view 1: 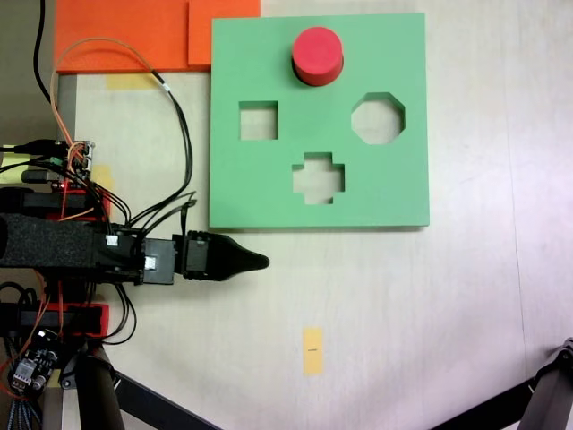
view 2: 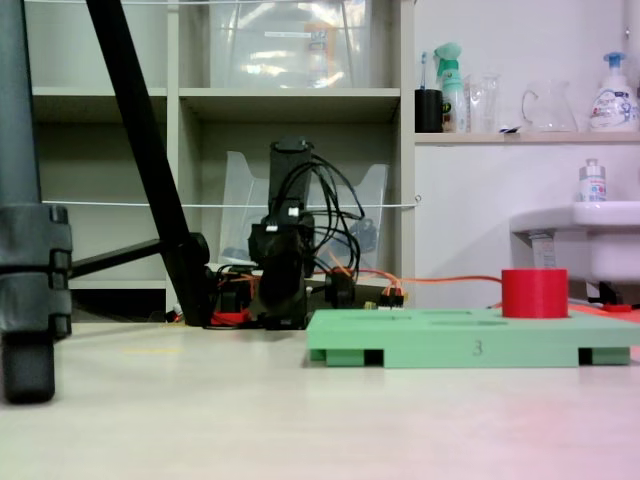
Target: Put the cylinder block into the corresponding hole
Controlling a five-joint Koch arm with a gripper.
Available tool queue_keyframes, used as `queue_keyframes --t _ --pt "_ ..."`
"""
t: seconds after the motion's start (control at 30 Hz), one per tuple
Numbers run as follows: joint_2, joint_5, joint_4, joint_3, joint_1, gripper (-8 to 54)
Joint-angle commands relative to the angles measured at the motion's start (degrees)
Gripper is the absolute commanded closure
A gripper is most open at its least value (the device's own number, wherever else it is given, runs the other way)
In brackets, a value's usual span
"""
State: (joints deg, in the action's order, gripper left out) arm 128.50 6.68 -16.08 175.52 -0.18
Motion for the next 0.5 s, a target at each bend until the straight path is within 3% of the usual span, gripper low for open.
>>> queue_keyframes --t 0.0,0.1,0.47 --pt "3.5 0.1 4.5 3.9 -0.4 9.9" --pt "3.0 0.2 13.6 4.0 -0.6 10.5" --pt "3.1 0.2 13.7 4.0 -0.6 10.6"
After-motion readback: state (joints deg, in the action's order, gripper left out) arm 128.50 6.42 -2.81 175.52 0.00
